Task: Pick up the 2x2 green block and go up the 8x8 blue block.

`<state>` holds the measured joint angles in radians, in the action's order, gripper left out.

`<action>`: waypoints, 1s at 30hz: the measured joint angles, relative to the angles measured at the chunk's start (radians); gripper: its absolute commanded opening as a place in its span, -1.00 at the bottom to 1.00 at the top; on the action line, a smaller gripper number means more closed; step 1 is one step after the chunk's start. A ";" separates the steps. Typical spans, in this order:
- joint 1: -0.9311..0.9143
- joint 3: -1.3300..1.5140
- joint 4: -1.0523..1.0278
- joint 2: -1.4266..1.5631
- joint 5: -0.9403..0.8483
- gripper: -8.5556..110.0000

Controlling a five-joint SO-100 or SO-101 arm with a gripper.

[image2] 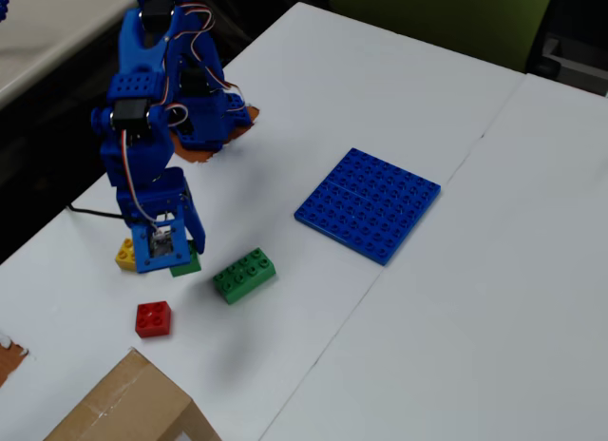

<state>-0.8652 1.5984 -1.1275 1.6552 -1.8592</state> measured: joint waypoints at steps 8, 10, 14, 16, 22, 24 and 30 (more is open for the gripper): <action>0.232 -0.002 -0.221 0.227 -0.198 -0.85; 0.313 -0.041 -0.282 0.235 -0.222 -0.85; 0.472 -0.195 -0.403 0.199 -0.213 -0.85; 0.540 -0.298 -0.465 0.143 -0.193 -0.85; 0.719 -0.640 -0.638 -0.066 -0.100 -0.85; 0.769 -0.669 -0.649 -0.104 -0.078 -0.85; 0.862 -0.790 -0.666 -0.244 -0.006 -0.85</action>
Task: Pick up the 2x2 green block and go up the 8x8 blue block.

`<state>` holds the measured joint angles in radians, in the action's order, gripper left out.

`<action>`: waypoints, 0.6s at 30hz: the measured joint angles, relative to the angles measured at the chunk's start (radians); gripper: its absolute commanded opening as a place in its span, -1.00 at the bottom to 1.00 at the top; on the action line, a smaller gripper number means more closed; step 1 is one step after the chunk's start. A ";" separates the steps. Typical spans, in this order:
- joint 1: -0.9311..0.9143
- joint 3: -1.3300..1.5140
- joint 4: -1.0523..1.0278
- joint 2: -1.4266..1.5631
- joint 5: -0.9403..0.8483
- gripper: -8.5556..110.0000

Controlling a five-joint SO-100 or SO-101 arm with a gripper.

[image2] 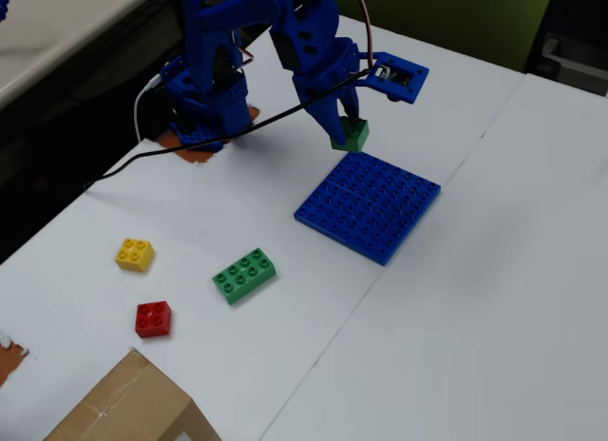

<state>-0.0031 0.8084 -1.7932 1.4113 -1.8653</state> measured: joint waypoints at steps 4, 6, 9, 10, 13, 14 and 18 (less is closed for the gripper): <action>0.028 -0.071 -0.002 -0.055 0.075 -0.86; 0.029 -0.101 -0.002 -0.078 0.098 -0.86; 0.038 -0.152 -0.003 -0.124 0.158 -0.86; 0.041 -0.166 -0.003 -0.140 0.179 -0.86; 0.052 -0.181 -0.003 -0.170 0.224 -0.86; 0.054 -0.184 -0.003 -0.176 0.232 -0.86; 0.061 -0.186 -0.003 -0.186 0.258 -0.86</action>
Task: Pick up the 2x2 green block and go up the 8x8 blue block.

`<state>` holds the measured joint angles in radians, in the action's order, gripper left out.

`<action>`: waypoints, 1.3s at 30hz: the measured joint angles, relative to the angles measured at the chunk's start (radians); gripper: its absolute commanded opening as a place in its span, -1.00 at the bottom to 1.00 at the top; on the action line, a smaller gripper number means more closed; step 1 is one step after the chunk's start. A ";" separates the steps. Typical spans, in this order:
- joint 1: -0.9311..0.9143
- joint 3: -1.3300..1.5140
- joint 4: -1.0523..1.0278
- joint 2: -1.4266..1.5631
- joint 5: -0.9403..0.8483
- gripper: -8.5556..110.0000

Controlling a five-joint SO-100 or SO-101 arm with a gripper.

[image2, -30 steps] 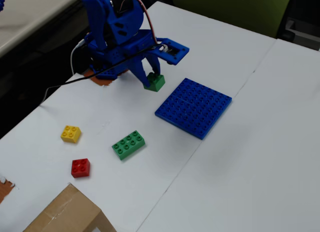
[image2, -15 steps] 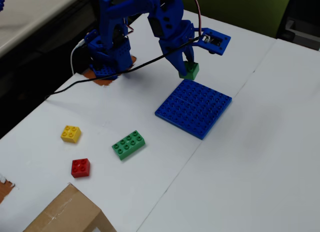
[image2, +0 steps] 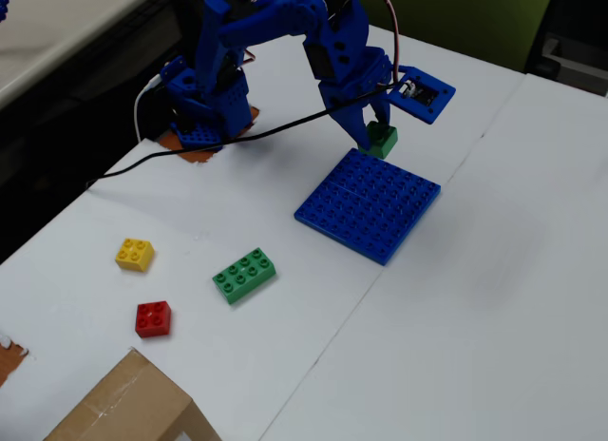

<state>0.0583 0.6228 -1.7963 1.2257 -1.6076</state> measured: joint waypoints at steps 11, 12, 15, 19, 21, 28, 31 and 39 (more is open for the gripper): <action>0.009 -0.003 -0.002 0.000 0.041 -0.86; 0.009 -0.003 -0.002 0.005 0.043 -0.86; 0.009 -0.003 -0.002 0.023 0.051 -0.86; 0.009 0.035 -0.002 0.041 0.052 -0.86; 0.009 0.046 -0.002 0.043 0.052 -0.86; 0.009 0.083 -0.002 0.044 0.052 -0.86; 0.009 0.083 -0.002 0.046 0.052 -0.86; 0.009 0.086 -0.002 0.046 0.046 -0.86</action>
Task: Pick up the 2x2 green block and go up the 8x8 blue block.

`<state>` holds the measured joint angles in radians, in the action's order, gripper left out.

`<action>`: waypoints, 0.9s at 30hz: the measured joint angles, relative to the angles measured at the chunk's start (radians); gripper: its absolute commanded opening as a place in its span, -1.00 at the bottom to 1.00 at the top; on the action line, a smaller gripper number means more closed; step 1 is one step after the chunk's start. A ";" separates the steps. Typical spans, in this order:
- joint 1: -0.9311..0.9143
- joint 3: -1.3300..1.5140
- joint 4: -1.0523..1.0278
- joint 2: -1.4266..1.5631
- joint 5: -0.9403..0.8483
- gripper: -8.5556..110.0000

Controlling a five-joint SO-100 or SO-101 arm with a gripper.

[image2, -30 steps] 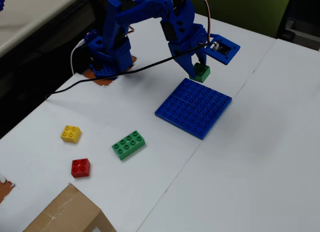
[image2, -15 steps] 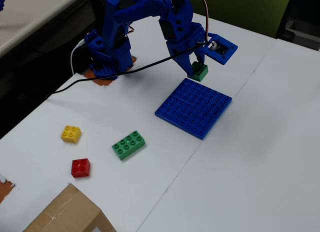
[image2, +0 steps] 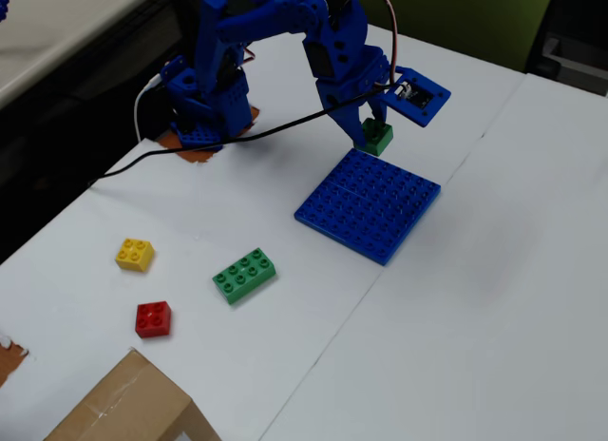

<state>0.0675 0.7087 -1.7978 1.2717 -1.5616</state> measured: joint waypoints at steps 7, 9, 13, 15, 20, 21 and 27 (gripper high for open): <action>0.000 0.003 -0.002 0.003 0.000 -0.86; 0.000 0.005 -0.002 0.003 0.000 -0.86; 0.000 0.009 -0.002 0.006 -0.005 -0.86; 0.000 0.009 -0.002 0.006 -0.006 -0.86; 0.000 0.009 -0.002 0.006 -0.006 -0.86; 0.000 0.009 -0.002 0.006 -0.006 -0.86; 0.000 0.009 -0.002 0.006 -0.006 -0.86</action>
<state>0.0675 0.7179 -1.7994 1.2778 -1.5677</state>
